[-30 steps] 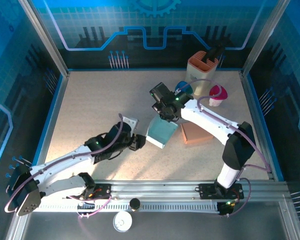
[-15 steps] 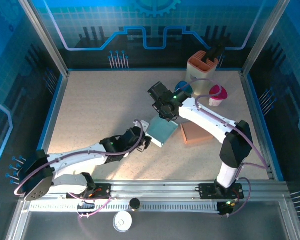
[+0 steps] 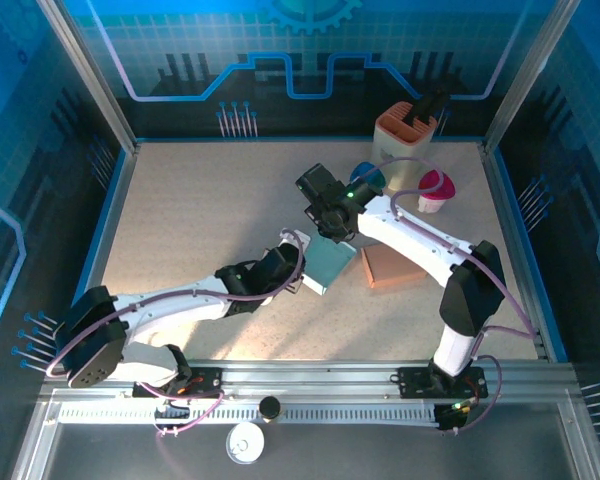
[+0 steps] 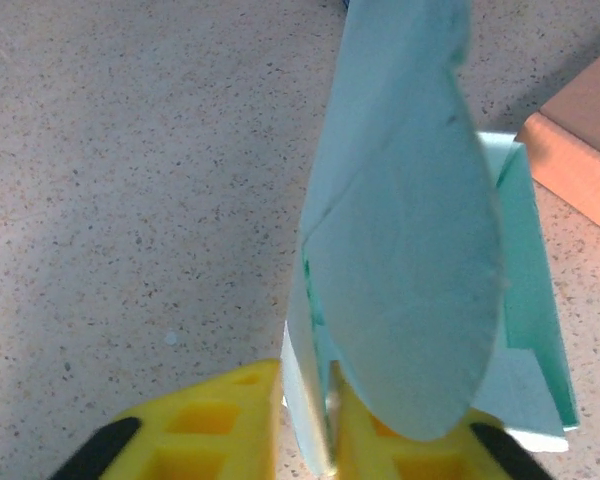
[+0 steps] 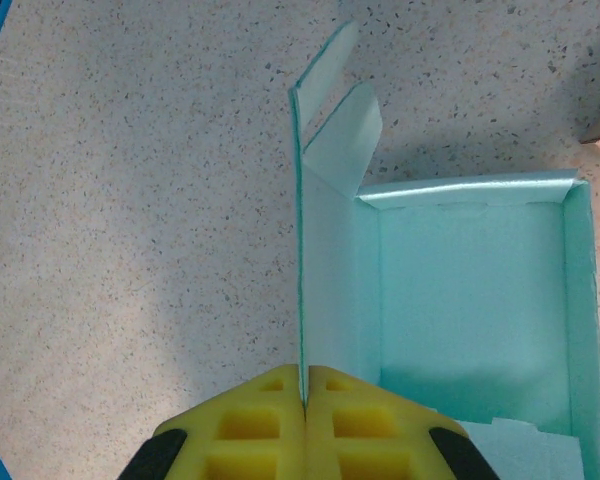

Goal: Fold the paper box

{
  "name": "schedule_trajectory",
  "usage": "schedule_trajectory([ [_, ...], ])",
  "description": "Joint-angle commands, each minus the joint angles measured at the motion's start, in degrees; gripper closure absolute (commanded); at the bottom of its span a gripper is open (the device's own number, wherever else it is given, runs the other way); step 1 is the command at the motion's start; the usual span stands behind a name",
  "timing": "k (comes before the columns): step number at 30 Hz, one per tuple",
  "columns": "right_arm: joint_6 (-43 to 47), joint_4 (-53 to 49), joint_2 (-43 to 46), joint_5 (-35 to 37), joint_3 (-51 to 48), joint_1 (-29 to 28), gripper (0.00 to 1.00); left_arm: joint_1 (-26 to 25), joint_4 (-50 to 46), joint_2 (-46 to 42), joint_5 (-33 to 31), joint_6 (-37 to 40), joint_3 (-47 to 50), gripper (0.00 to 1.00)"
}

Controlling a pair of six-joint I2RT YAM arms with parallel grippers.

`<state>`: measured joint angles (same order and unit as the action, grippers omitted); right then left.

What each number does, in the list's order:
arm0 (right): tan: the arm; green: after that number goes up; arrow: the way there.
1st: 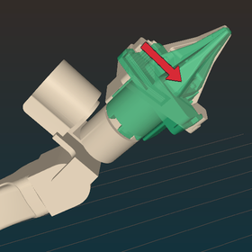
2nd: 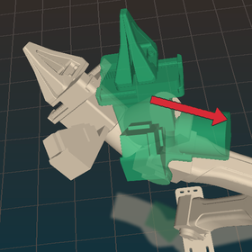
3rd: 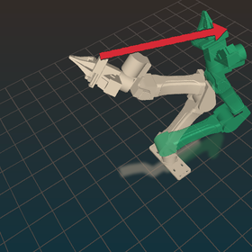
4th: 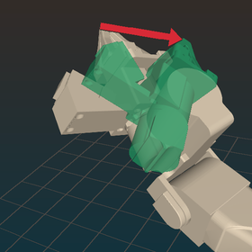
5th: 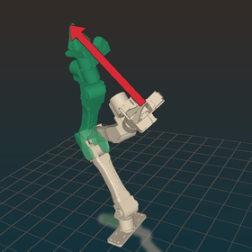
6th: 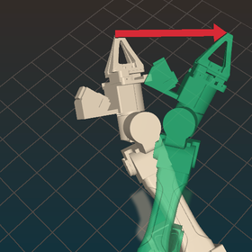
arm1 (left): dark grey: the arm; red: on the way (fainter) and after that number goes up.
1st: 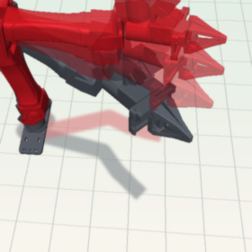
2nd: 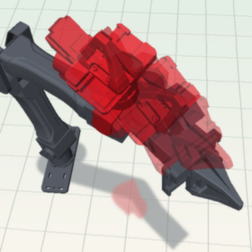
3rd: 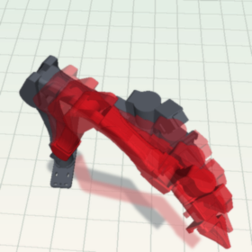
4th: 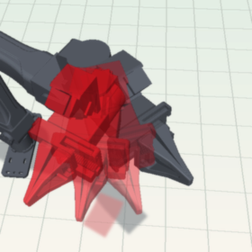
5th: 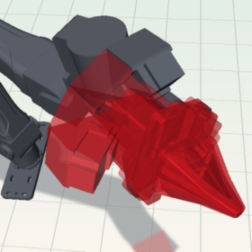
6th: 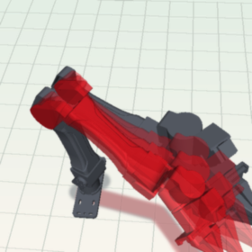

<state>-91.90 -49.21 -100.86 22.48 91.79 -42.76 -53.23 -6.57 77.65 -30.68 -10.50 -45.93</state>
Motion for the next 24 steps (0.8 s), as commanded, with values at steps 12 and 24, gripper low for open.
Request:
schedule_trajectory([
  [12,39.3,26.6,12.3,-5.2,-10.2,0.0,0.34,4.9,2.0,-6.8,8.4,6.9,3.1,1.0],
  [24,71.4,43.0,26.6,-48.0,-34.1,26.5,0.31,20.3,2.2,-10.1,31.3,18.0,3.8,1.0],
])
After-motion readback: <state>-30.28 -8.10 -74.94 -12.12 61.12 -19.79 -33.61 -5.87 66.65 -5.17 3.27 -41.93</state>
